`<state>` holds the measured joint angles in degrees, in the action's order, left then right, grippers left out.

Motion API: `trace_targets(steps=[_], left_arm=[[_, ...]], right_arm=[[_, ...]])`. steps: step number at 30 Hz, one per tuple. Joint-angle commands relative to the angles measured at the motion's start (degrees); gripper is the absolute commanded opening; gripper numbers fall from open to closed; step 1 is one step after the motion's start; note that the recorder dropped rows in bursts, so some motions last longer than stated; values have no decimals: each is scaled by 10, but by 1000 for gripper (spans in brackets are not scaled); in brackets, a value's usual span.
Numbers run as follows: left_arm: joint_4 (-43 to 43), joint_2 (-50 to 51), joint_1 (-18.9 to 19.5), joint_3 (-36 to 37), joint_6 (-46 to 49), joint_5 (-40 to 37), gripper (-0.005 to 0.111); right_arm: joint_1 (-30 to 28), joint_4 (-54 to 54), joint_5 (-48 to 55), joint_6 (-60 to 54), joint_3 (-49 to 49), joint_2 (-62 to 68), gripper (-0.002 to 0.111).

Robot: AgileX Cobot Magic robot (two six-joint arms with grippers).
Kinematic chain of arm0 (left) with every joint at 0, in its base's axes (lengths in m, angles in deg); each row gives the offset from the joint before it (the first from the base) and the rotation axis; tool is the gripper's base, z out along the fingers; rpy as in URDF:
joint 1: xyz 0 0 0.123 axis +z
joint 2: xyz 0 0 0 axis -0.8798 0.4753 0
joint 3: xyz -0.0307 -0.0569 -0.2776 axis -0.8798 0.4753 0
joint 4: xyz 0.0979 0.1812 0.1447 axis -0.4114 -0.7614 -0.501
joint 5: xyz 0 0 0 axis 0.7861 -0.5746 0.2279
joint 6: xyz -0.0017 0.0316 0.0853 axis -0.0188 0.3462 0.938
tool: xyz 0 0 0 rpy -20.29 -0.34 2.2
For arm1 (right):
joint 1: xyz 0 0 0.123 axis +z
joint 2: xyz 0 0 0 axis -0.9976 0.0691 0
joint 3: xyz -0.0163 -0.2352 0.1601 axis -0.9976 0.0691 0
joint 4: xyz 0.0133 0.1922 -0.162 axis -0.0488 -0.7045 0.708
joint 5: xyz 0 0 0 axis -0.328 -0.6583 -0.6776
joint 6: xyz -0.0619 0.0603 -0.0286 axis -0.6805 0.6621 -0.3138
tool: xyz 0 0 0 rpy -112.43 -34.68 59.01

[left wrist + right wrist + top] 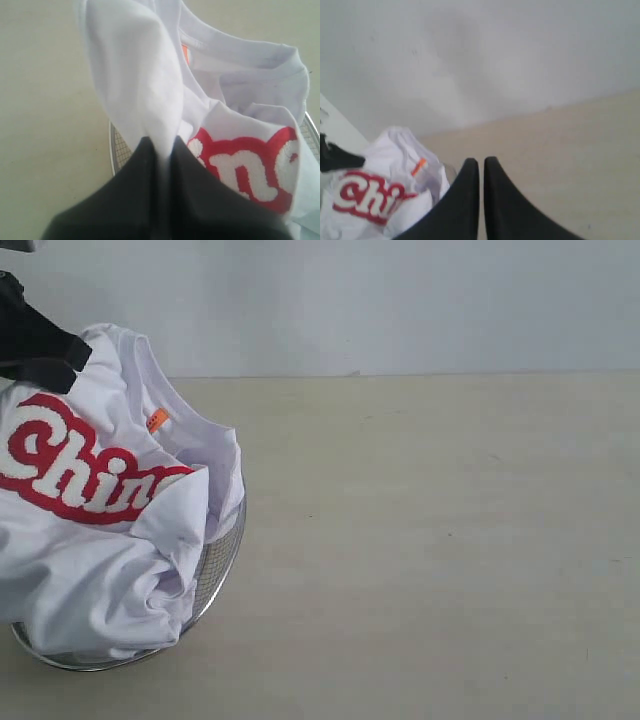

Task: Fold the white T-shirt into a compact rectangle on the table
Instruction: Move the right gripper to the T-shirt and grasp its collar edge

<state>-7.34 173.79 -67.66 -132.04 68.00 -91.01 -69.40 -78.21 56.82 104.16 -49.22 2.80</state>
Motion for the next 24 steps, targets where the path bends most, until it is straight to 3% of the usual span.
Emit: trace_targets(steps=[1, 6, 10, 12, 16, 18, 22, 24], left_arm=[[9, -5, 2, -3, -8, 1, 4], [8, -5, 2, -3, -8, 5, 4], [11, -5, 2, -3, -8, 8, 4], [12, -5, 2, -3, -8, 9, 4], [12, -5, 2, -3, -8, 10, 4], [12, -5, 2, -3, -8, 10, 4], [12, -5, 2, -3, -8, 8, 4], [14, -5, 2, -3, -8, 8, 4]], right_arm=[[45, 8, 25, -14, -69, 170, 0], [45, 10, -20, -26, -128, 311, 0], [45, 8, 68, -41, -203, 397, 0], [45, -3, 112, -106, -260, 462, 0], [45, -171, 188, -306, -367, 575, 0], [45, -258, 230, -379, -411, 627, 9], [45, -433, 279, -541, -463, 703, 56], [45, -462, 276, -548, -485, 738, 62]])
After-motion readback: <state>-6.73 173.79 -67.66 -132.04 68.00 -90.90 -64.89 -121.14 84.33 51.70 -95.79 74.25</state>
